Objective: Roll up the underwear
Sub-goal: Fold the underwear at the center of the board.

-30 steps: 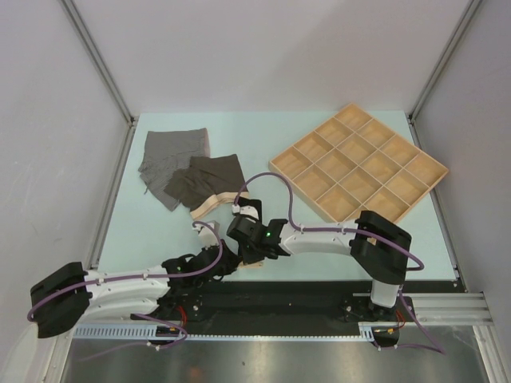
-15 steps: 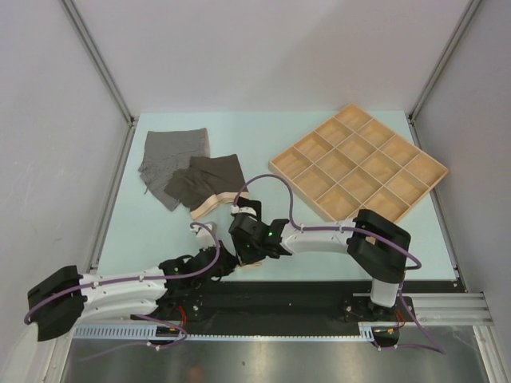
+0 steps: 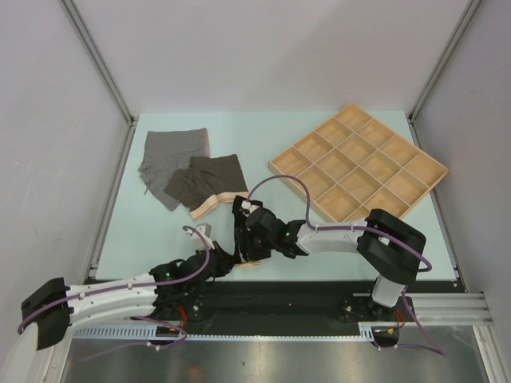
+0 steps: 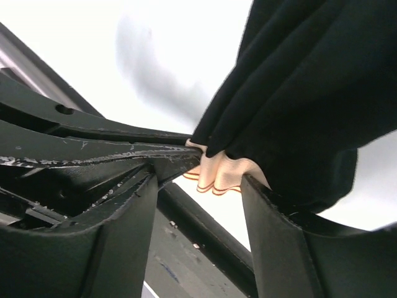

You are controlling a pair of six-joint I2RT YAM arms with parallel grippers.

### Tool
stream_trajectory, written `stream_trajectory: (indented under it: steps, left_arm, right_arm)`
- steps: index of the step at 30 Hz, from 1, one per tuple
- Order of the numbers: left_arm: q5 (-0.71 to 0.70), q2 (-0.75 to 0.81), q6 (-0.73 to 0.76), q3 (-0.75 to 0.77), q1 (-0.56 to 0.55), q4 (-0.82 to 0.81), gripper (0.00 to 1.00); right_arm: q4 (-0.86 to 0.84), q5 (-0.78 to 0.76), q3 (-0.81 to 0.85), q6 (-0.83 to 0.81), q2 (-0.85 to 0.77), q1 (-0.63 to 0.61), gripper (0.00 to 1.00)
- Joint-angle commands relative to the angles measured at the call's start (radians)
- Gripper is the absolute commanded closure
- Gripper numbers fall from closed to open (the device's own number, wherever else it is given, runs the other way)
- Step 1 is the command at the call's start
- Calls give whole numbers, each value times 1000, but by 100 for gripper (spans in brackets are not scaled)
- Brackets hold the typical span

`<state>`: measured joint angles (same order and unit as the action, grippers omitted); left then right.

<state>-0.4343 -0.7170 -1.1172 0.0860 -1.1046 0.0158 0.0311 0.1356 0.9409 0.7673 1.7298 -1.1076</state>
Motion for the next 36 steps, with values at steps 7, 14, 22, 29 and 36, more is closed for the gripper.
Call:
stream_trajectory:
  steps: [7, 14, 22, 29, 36]
  left_arm:
    - [-24, 19, 2, 1, 6, -22, 92]
    - [-26, 7, -3, 14, 6, -23, 93]
    - [-32, 17, -6, 12, 6, 16, 94]
    - [-32, 11, -6, 15, 6, 16, 94]
    - [-31, 1, 0, 21, 6, 16, 94]
  right_arm:
    - [-97, 56, -30, 21, -64, 23, 33]
    - [-70, 62, -37, 12, -174, 48, 29]
    - [61, -7, -105, 16, -317, 130, 29]
    - [66, -24, -231, 56, -331, 186, 50]
    - [3, -7, -254, 82, -283, 157, 59]
